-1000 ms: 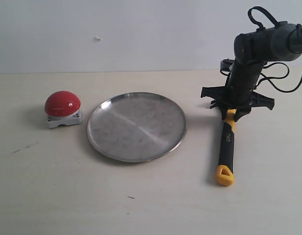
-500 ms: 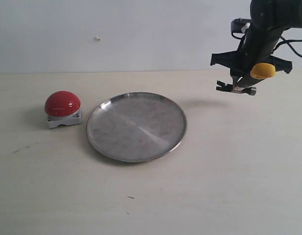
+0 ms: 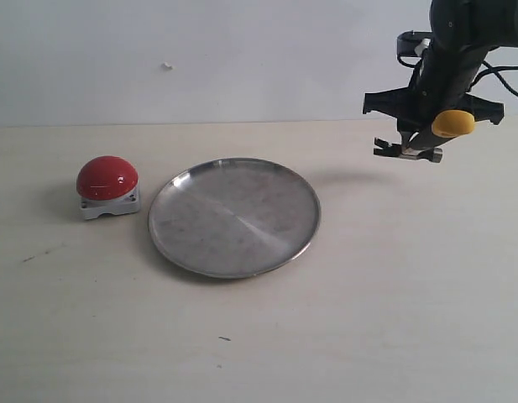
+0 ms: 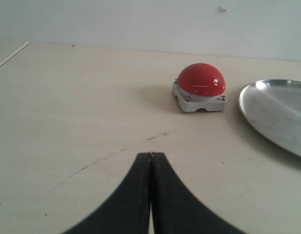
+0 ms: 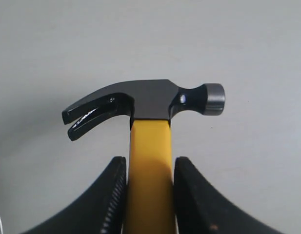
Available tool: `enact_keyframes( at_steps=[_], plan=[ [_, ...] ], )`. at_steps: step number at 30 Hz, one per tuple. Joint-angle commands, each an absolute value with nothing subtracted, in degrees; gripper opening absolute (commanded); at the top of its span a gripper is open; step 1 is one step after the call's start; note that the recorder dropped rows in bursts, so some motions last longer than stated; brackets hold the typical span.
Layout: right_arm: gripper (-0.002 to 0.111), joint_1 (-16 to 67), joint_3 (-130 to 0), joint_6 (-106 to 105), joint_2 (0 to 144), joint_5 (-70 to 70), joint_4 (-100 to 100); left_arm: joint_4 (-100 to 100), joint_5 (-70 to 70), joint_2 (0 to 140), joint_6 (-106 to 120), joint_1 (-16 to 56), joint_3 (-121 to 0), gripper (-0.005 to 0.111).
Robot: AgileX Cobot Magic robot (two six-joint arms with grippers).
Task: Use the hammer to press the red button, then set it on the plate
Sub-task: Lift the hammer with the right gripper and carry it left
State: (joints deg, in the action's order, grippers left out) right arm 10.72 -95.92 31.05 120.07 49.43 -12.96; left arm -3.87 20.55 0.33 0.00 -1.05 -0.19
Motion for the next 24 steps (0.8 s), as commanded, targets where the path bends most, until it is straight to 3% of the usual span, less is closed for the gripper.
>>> enact_keyframes(
  at_steps=[1,12,24],
  plan=[
    [0.000,13.0,-96.2,33.8,119.0,44.9,-20.4,-3.8,20.2,0.0,0.0,-1.0,0.0,0.000],
    [0.000,23.9,-87.5,69.7,116.9,38.2,-61.6,-3.8,20.2,0.0,0.0,-1.0,0.0,0.000],
    [0.000,24.7,-72.9,98.6,110.3,35.9,-88.8,-3.8,20.2,0.0,0.0,-1.0,0.0,0.000]
  ],
)
